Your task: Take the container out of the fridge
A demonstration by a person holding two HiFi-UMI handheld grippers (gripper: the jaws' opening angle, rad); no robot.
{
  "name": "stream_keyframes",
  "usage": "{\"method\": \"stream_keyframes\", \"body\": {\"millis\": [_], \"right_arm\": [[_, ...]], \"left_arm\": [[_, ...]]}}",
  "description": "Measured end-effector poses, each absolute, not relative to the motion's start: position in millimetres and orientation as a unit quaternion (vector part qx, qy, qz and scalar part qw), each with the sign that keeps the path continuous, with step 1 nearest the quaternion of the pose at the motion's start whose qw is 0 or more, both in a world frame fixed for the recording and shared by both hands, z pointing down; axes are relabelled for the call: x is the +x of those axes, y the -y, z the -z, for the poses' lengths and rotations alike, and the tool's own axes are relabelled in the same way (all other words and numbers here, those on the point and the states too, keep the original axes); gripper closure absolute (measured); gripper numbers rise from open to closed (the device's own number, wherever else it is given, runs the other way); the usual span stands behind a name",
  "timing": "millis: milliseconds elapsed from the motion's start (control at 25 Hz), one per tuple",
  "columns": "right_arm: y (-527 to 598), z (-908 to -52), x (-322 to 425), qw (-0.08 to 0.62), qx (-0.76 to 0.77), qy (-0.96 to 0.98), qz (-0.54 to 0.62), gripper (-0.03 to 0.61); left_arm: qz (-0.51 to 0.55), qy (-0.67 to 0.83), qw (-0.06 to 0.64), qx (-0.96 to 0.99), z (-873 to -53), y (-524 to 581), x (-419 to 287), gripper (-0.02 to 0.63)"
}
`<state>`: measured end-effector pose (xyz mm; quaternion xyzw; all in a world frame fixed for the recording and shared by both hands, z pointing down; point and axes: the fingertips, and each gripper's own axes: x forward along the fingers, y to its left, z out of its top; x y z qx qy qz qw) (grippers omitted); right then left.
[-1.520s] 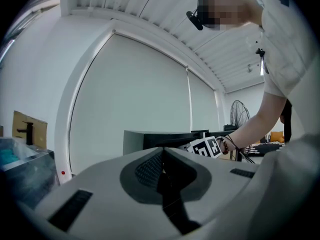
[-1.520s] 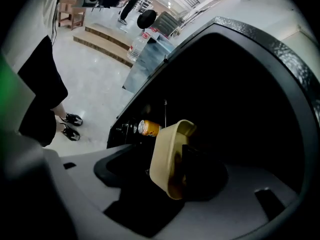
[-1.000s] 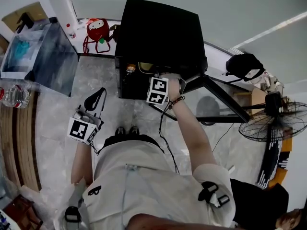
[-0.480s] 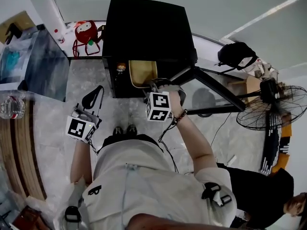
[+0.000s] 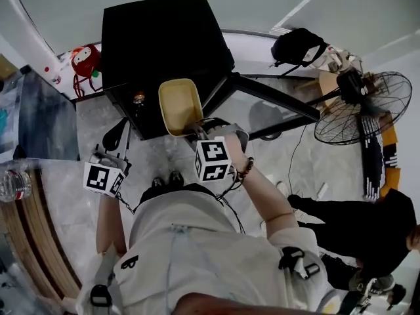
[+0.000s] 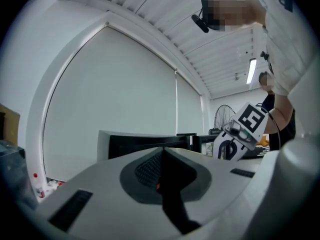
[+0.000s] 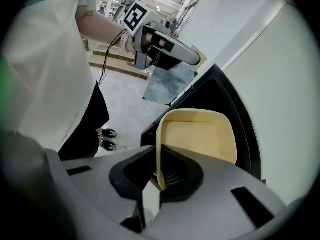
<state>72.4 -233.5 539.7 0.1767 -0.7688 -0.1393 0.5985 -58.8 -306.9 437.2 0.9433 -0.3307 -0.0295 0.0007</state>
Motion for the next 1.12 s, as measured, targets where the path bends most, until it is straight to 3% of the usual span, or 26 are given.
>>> {"method": "stream_keyframes", "body": {"millis": [400, 1120], "right_arm": [[212, -546, 100, 0.601, 0.192, 0.769, 0.101, 0.557], [217, -538, 88, 0.596, 0.187, 0.773, 0.110, 0.558]], "left_arm": [[0.025, 0.294, -0.002, 0.955, -433, 300, -27, 0.604], [0.024, 0.299, -0.008, 0.954, -433, 304, -38, 0.604]]}}
